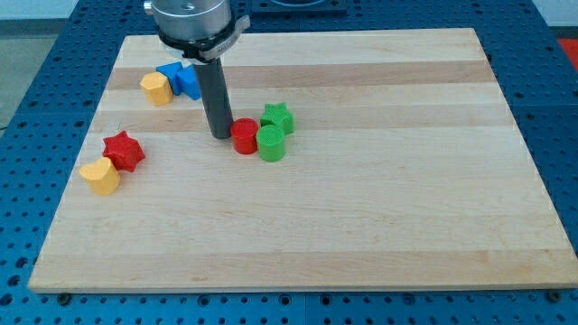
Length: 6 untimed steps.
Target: Push the red star into the red circle
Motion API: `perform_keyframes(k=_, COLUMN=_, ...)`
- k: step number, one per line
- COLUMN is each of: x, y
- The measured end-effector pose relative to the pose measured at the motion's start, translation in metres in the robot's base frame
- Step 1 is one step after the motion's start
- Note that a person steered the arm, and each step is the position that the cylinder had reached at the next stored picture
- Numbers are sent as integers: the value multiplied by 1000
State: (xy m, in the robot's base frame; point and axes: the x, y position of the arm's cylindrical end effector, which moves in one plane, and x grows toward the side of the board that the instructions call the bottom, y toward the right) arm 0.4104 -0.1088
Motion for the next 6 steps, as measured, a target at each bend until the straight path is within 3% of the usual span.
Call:
perform_keyframes(k=1, x=-2, y=-24)
perform_keyframes(k=3, x=-11, y=-140)
perform_keyframes(k=4, x=29, y=-176)
perform_keyframes(k=6, x=55, y=-150)
